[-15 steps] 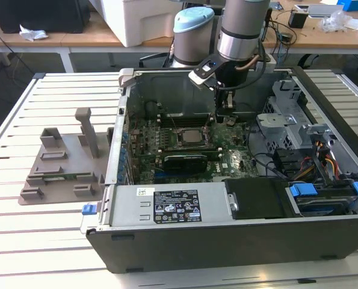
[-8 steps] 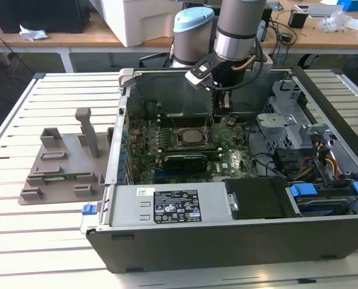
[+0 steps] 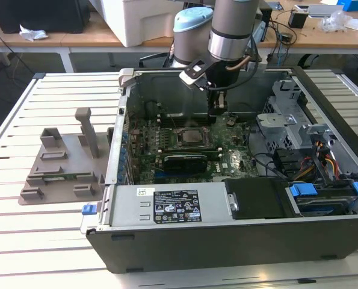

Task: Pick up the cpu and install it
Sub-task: 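Close the cpu cover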

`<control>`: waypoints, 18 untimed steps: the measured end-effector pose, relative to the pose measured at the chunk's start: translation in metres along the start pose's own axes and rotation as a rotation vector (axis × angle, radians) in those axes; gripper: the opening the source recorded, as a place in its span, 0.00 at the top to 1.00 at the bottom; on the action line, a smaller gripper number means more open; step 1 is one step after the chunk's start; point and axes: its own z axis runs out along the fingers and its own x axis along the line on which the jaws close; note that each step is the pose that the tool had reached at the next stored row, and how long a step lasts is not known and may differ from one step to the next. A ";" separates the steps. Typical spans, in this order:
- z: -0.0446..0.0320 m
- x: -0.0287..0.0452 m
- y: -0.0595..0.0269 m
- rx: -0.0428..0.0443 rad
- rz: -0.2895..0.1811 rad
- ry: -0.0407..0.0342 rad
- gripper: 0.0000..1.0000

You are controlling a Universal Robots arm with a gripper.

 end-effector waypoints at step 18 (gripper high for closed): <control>0.0173 -0.0009 -0.0354 0.0000 0.000 0.0000 0.89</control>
